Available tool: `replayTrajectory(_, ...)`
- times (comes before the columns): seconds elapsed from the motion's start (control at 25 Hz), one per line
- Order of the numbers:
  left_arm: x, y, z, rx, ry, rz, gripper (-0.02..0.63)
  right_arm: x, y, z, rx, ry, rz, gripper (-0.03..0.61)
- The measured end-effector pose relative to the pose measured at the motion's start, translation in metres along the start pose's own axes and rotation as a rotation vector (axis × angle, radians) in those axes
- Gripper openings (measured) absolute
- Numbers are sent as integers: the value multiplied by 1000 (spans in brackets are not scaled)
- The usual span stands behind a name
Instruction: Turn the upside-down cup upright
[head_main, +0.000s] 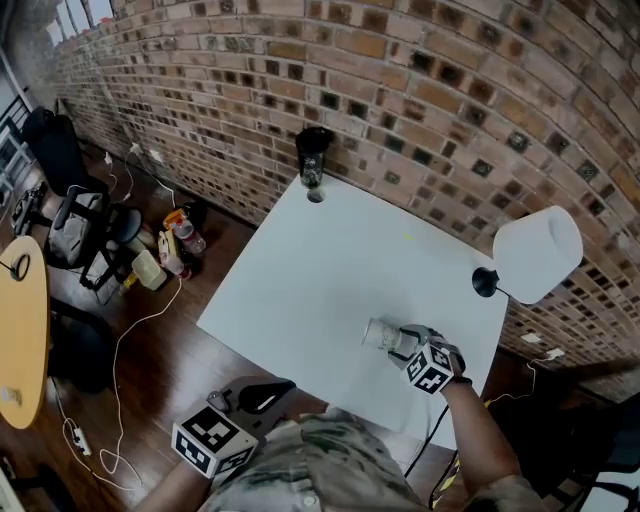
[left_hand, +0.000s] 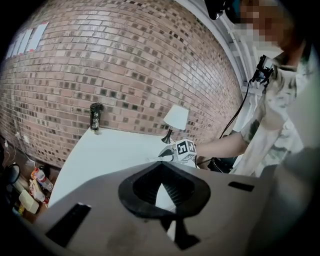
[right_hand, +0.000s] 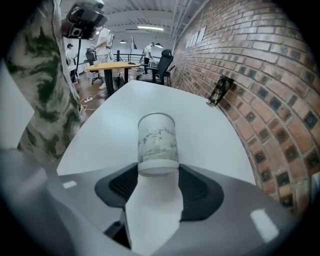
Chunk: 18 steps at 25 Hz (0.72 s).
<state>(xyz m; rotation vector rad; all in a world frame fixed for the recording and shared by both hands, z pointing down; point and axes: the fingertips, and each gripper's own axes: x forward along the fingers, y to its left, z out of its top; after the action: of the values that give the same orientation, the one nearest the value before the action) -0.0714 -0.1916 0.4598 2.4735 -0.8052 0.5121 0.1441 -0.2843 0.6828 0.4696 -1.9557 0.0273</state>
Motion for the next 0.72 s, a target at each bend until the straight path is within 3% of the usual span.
replayTrajectory(0.6, 12, -10, 1, 4, 17, 16, 6, 13, 5, -23, 10, 41, 22, 258)
replayTrajectory(0.72, 7, -8, 1, 4, 10, 24, 6, 12, 9, -26, -6, 81, 53, 334)
